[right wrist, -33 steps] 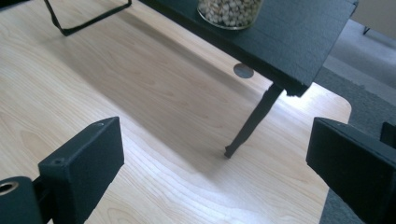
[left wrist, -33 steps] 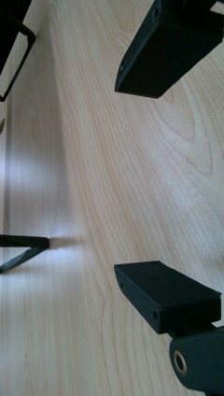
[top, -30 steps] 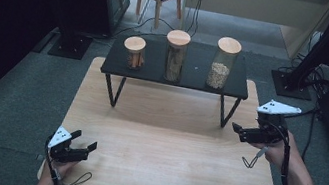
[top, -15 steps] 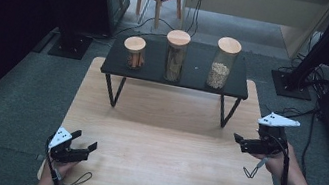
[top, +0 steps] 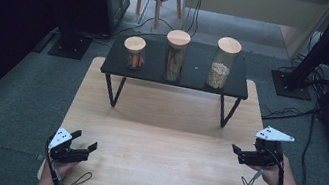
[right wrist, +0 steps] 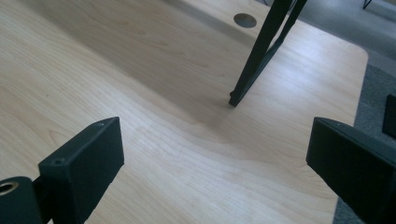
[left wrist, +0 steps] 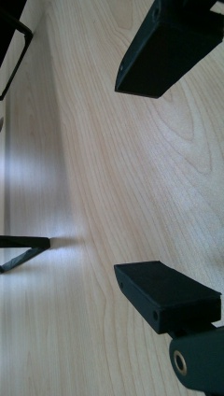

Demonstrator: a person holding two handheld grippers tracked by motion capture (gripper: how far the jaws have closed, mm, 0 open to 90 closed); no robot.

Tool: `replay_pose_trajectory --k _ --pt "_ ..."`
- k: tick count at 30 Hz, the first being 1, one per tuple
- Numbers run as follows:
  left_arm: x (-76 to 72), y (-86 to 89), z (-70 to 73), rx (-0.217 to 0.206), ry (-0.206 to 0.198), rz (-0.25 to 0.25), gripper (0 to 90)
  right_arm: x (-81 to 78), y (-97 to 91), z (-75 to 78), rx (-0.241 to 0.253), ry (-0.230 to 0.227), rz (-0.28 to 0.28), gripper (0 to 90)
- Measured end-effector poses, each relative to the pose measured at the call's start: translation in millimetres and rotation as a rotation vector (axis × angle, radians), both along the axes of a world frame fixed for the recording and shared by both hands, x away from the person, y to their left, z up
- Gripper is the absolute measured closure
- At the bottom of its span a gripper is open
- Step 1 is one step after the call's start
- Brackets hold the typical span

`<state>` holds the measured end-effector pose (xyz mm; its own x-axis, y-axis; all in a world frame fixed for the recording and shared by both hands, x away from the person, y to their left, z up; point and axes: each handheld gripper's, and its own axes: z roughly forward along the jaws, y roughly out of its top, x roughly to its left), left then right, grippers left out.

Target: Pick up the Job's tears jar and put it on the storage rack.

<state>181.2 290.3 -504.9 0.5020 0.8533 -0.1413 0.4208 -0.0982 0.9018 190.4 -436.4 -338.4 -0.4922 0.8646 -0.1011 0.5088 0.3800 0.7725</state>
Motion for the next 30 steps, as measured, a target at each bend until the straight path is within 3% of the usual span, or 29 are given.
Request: replay_pose_trajectory --k 3,18,30 --pt "0.1 -0.4 0.3 0.003 0.001 0.0 11.2 -2.3 -1.7 -7.2 0.014 0.001 -0.003 3.8" --pt "-0.5 -1.6 0.5 0.012 -0.003 -0.003 11.2 -9.1 -3.3 -40.4 -0.006 0.022 -0.033 3.8" --pt "0.3 -2.8 1.0 0.017 0.001 -0.003 11.2 -16.0 -9.9 -68.6 0.019 0.035 -0.057 3.9"
